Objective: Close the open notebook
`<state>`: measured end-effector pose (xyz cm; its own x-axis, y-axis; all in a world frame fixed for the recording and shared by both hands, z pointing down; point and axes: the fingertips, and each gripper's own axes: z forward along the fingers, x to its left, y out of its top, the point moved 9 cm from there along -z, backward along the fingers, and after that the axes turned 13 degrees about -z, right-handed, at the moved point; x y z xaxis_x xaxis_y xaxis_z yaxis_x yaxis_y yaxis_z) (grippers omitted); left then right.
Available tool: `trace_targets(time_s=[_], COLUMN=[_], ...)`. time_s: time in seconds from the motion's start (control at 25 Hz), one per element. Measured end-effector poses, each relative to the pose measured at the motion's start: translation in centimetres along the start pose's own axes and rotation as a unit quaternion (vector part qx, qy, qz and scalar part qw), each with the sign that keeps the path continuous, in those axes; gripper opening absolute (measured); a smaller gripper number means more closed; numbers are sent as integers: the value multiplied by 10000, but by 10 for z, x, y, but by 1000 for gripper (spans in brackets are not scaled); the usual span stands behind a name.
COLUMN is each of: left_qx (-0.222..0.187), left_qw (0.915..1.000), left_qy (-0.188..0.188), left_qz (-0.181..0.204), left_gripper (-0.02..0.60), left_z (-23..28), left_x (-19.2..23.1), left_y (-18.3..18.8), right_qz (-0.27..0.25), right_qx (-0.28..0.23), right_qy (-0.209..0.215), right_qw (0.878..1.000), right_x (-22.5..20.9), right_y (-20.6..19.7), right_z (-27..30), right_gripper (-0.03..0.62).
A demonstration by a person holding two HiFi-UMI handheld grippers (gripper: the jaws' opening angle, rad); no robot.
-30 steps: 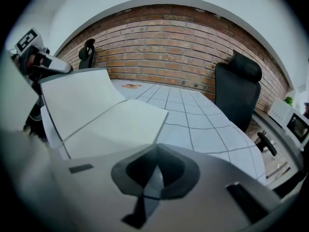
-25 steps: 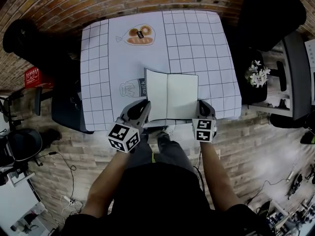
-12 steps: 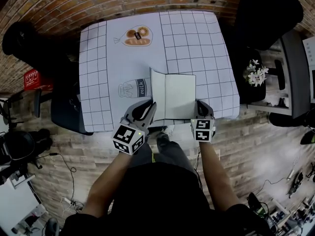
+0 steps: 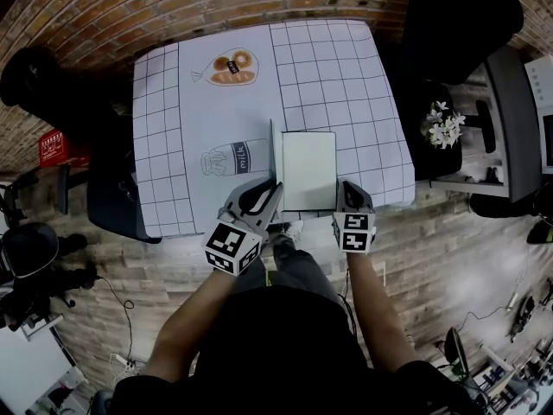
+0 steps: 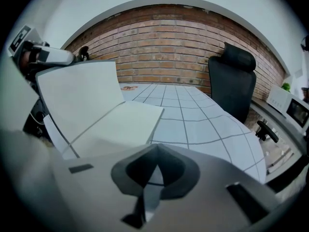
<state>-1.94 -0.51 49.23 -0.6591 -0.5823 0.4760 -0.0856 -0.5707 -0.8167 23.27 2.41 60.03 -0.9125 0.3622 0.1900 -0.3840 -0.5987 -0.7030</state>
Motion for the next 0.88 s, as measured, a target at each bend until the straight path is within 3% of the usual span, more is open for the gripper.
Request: trace_targets(time_s=[0.88], left_qx=[272], left_qw=[9978], left_qy=[-577], left_qz=[201], left_gripper=[52], left_z=[46], left_x=[-36], left_y=[-5], right_qz=[285], right_qx=[-234], right_qy=[-370], right_qw=[9986], right_x=[-25], right_y=[-1], right_z=[-30], right_gripper=[12])
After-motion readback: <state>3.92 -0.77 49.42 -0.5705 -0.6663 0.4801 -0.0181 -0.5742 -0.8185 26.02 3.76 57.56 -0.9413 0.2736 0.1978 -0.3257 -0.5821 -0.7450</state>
